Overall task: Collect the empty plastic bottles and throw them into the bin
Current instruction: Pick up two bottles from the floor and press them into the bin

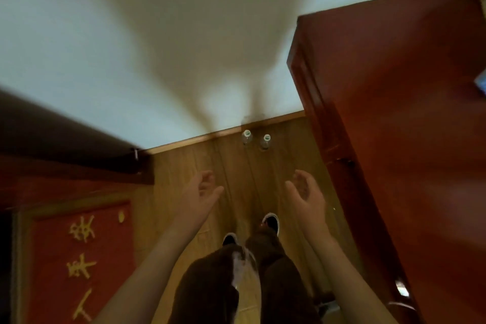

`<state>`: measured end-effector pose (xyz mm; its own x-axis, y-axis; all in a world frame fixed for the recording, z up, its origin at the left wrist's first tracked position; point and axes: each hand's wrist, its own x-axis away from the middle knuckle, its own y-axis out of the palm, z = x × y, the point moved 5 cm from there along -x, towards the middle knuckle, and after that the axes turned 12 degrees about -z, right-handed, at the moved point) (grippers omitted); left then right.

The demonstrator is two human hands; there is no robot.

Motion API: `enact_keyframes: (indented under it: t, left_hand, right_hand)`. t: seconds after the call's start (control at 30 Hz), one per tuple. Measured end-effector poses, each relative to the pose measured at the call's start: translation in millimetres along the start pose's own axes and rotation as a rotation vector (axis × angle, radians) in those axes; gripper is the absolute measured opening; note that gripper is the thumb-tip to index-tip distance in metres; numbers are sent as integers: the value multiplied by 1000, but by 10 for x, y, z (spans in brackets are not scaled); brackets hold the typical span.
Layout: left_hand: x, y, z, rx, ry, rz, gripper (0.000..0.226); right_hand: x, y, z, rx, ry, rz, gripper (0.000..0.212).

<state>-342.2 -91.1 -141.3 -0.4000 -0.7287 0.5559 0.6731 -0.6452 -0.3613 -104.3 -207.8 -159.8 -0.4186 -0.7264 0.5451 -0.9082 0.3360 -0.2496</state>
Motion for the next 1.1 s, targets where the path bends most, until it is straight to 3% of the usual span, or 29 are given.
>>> enact_keyframes:
  t: [0.17,0.43,0.57,0.7,0.8,0.93,1.1]
  left_hand:
    - [-1348,461,-765,-15,-106,-51,64]
    - [-3656,1197,-2411,31,-61,-83,92]
    - [-4628,1475,-3087,-24,-11,-110,107]
    - [-5425,1706,-3304,-42,141,-188,119]
    - [-5906,1840,-3338,-54,292,-256,102]
    - [-6141,1940,-3270,32,360,-300,87]
    - [-5798,1753,-3216,96,284,-342,86]
  right_hand:
    - [-1383,317,883,-3,69,-53,62]
    - [-3415,786,2519,145,-12,-43,80]
    - [-4264,1093,3172,146,-61,-50,96]
    - [-4884,1340,3465,28,-138,-62,104]
    - [-5193,1462,3606,-64,-179,-96,94]
    - [-5378,1437,3638,-66,-212,-27,80]
    - [-5082,1299,3384,-81,-236,59,73]
